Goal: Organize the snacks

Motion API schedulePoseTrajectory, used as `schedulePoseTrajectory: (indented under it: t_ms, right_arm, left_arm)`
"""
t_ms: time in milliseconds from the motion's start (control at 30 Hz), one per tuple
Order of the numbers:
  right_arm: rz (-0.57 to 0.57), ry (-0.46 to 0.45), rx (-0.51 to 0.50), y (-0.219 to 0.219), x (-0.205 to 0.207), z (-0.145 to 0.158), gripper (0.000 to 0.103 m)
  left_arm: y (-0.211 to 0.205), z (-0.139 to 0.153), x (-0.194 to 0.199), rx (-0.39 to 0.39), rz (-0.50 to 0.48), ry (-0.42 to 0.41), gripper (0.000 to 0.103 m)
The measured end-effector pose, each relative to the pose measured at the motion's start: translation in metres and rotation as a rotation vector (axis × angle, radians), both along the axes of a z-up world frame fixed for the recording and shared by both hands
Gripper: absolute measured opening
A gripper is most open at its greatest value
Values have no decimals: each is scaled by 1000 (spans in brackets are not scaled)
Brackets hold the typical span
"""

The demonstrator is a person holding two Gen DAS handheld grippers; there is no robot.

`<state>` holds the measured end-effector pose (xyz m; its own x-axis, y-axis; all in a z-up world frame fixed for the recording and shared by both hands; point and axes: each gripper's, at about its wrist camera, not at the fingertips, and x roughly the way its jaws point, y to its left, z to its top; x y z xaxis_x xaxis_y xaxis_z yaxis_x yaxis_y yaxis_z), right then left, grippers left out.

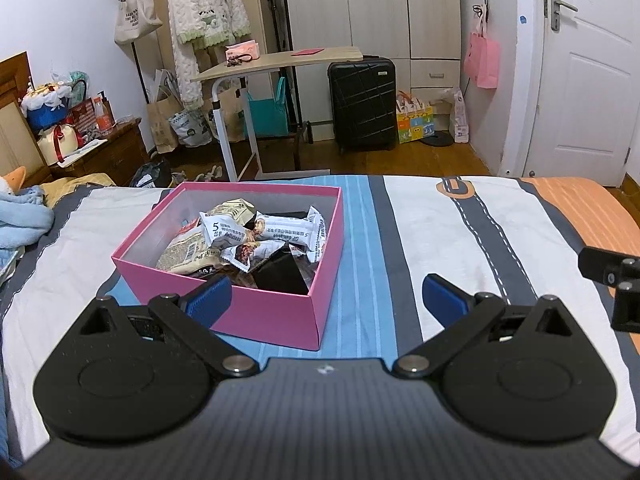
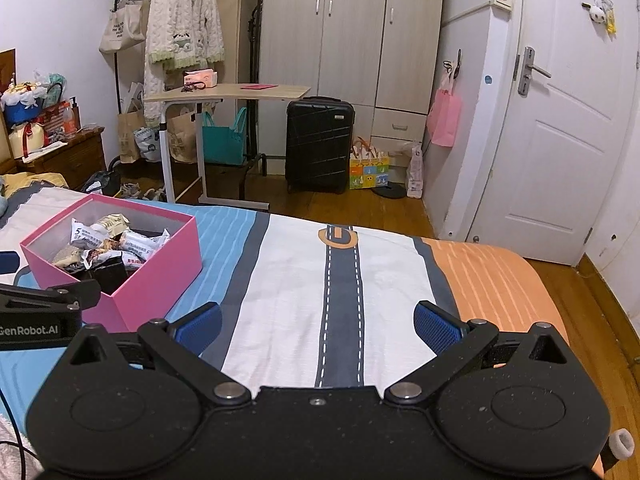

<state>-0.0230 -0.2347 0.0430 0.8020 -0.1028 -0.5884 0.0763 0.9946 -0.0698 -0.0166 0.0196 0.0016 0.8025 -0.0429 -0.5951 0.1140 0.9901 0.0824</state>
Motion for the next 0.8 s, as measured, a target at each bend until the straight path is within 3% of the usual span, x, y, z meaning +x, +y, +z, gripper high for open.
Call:
schedulePoseTrajectory:
  t_ms: [500,800]
  right_arm:
    - [-16,4,9,-3,2,-1,103]
    - [-22,8,9,-4,2,-1,103]
  left_arm:
    - [-2,-2,0,19,-10,-2,103]
    - [-1,2,-3,-11,-22,-7,103]
